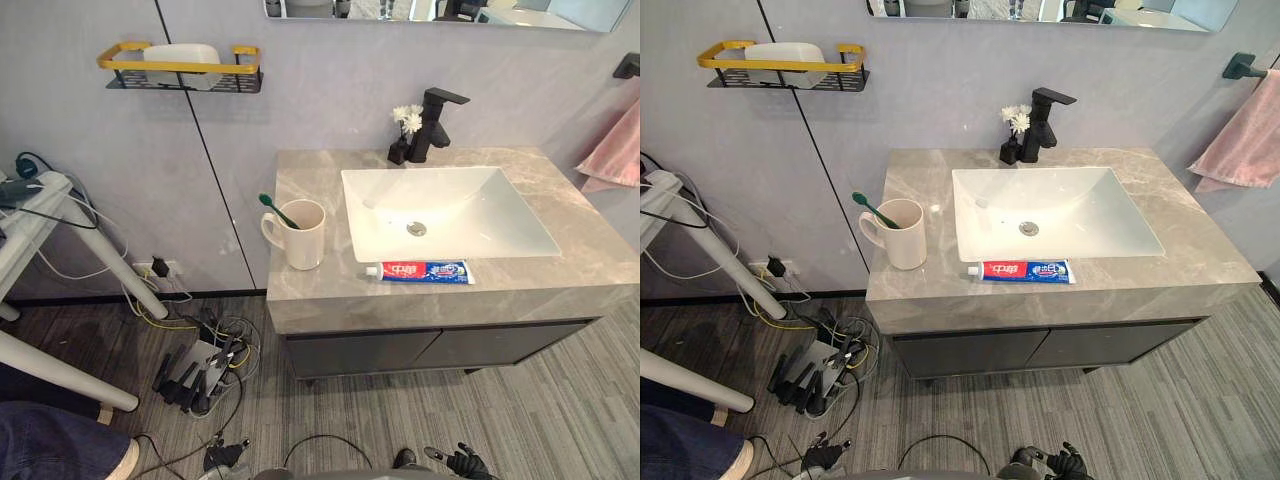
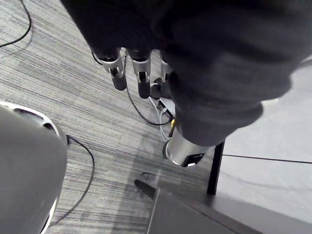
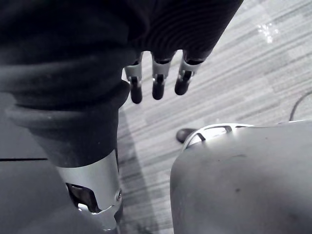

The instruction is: Organize washtable

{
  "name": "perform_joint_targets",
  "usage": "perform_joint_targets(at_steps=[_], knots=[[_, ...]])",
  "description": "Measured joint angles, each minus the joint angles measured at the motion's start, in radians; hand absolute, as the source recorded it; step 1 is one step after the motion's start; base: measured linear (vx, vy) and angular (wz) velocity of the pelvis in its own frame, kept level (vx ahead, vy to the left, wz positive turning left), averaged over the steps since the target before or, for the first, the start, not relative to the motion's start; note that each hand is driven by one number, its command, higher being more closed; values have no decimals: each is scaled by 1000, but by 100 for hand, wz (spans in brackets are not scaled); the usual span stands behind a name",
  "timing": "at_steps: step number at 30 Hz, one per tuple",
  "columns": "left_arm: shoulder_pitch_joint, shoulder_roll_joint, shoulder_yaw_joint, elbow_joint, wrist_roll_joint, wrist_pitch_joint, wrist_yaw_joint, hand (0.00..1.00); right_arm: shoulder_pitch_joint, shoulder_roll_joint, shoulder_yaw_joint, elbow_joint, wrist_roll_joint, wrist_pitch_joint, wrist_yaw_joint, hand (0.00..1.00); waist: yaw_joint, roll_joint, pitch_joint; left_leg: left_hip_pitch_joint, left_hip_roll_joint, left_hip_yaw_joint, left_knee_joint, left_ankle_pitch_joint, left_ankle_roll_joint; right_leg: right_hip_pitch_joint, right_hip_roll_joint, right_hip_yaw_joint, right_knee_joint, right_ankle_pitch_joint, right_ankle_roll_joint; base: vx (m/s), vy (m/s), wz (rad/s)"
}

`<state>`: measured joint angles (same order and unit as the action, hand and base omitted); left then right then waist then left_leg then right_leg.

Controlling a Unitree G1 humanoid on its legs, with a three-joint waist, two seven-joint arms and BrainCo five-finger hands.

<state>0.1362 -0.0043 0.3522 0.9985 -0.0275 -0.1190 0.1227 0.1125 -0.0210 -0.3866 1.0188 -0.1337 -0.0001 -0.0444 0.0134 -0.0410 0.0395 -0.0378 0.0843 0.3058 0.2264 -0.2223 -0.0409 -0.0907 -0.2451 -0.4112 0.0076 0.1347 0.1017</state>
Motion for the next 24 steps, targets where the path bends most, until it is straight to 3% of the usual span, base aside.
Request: perform_joint_targets(at_steps=[4,7,9,10,24], knots=[[-1,13,3,15,-9,-1,-16,0,-12,-11,-3,38,-4,1,-5,0,2,0,-5,37,-6,10,-50,21,-14,44,28,1,-106,44,7,72,-45,-7],[0,14,4,25,-25,-1,-17,0,-17,-24,-20,59,6,1,-6,0,2,9,-6,66,2,11,-62,21,-15,63,42,3,-106,40,4,61,-24,-10],[1,13,6,33,-42,-1,-27,0,-17,-26,-48,62,11,0,-10,0,1,11,-5,84,-1,13,-79,23,-19,72,43,4,-107,40,4,12,-10,-5],[0,24,12,53,-49,-11,-36,0,-45,-30,-85,135,46,-1,2,0,-4,19,16,147,-32,0,-141,35,-13,107,27,4,-112,30,16,0,0,0],[0,38,-2,67,-52,-11,-38,0,-44,-36,-53,141,45,-16,2,0,0,20,26,145,-35,-34,-138,37,-9,124,23,-17,-112,26,21,-3,-4,5]])
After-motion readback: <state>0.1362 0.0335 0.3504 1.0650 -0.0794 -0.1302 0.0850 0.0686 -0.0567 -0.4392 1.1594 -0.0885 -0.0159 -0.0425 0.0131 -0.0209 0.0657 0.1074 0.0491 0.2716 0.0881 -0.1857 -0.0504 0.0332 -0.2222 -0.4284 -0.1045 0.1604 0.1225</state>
